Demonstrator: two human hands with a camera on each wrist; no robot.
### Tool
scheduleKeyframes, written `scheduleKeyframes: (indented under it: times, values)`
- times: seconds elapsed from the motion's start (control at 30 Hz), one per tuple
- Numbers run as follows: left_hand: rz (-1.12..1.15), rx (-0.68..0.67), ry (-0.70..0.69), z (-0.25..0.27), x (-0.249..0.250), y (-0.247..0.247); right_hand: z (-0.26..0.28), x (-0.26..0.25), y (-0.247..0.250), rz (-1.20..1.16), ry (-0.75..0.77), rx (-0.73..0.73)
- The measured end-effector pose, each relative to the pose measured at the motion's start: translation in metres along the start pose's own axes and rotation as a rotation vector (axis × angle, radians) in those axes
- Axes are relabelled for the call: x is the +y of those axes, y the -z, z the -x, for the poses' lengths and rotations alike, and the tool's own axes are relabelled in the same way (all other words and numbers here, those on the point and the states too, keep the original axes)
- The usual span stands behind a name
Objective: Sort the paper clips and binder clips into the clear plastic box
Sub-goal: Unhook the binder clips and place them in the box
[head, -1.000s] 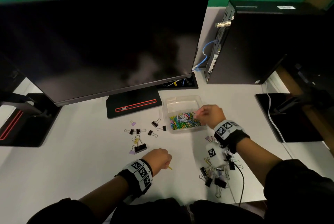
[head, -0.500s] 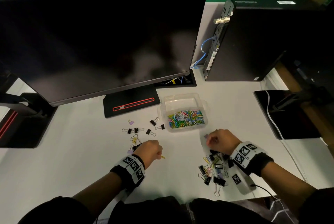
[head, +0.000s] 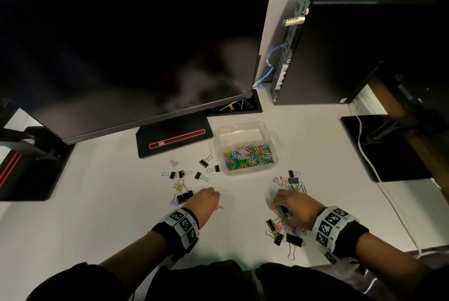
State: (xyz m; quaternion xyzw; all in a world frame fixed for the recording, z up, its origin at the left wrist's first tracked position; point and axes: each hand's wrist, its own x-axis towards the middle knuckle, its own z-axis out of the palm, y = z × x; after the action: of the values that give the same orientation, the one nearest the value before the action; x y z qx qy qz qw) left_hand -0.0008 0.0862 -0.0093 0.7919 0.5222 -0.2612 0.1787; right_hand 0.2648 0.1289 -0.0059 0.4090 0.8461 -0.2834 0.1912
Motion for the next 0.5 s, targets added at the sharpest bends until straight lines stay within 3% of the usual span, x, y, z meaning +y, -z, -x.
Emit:
scheduleKeyframes:
  times: [0.13, 0.2, 0.27, 0.33, 0.4, 0.5]
  values:
    - [0.125, 0.040, 0.046, 0.000, -0.001, -0.005, -0.001, -0.001, 0.004, -0.023, -0.024, -0.005]
    - [0.103, 0.021, 0.046, 0.002, -0.005, -0.002, -0.001, -0.001, 0.004, -0.027, -0.038, -0.001]
    - [0.070, 0.093, 0.026, 0.006, -0.007, -0.002, -0.001, -0.001, 0.003, -0.040, -0.054, 0.004]
    - [0.085, 0.015, 0.120, 0.006, -0.012, -0.003, -0.001, -0.001, 0.003, -0.062, -0.069, 0.007]
    - [0.065, 0.167, 0.174, 0.011, -0.016, -0.001, -0.001, -0.001, 0.003, -0.081, -0.083, 0.006]
    - [0.130, 0.153, 0.114, 0.012, -0.011, 0.002, -0.003, -0.005, 0.003, -0.091, -0.099, -0.008]
